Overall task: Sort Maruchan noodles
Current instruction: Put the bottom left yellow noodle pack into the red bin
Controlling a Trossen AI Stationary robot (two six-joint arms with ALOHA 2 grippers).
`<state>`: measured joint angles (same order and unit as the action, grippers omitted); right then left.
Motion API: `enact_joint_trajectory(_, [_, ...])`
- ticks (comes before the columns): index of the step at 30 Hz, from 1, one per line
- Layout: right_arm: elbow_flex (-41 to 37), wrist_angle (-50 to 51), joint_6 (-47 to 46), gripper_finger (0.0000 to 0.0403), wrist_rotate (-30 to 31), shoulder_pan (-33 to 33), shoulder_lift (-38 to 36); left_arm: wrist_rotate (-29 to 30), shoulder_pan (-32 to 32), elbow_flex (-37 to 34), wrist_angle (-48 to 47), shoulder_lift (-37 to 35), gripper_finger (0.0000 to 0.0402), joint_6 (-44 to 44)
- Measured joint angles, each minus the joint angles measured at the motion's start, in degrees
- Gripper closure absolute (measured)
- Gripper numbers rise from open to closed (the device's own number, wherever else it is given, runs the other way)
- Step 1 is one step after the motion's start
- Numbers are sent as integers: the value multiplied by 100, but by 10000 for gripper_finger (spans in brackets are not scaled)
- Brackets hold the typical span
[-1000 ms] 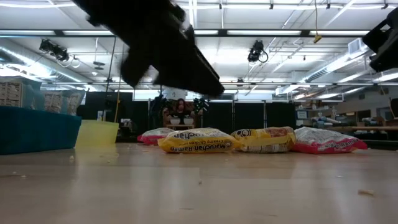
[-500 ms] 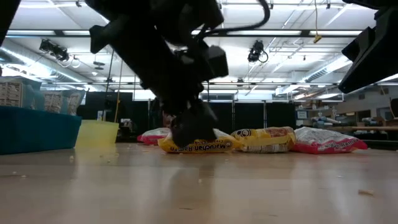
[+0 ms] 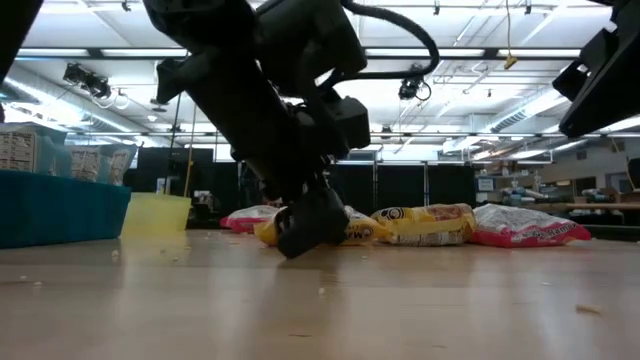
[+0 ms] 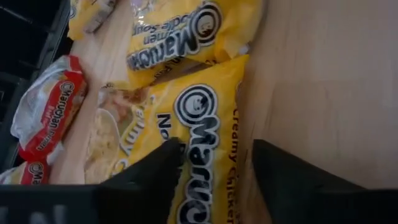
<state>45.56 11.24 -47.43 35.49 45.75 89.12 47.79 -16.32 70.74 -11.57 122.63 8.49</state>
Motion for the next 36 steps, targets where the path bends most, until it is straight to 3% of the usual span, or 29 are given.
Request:
enact_joint_trajectory(8, [0,-399,-1,392,-402,1,0,-149,228,-6,-416,-91,383,62])
enact_joint_trajectory(14, [0,-461,58,392,-308,3,2,-970,277,-66,-1264,-744,396,113])
enact_joint_trajectory(20, [0,-564,67,392,-210,3,2,-1523,-53,-55,-2309,-2026,399,218])
enact_joint_trajectory(26, [0,-581,108,392,-141,3,2,-2898,-728,-39,-3361,-3410,400,608])
enact_joint_trajectory(30, [0,-568,111,392,70,3,2,-3963,-1232,-29,-4148,-4129,400,1342])
enact_joint_trajectory(36, [0,-678,150,392,203,-3,4,-5352,-2158,-26,-4593,-4810,400,3381])
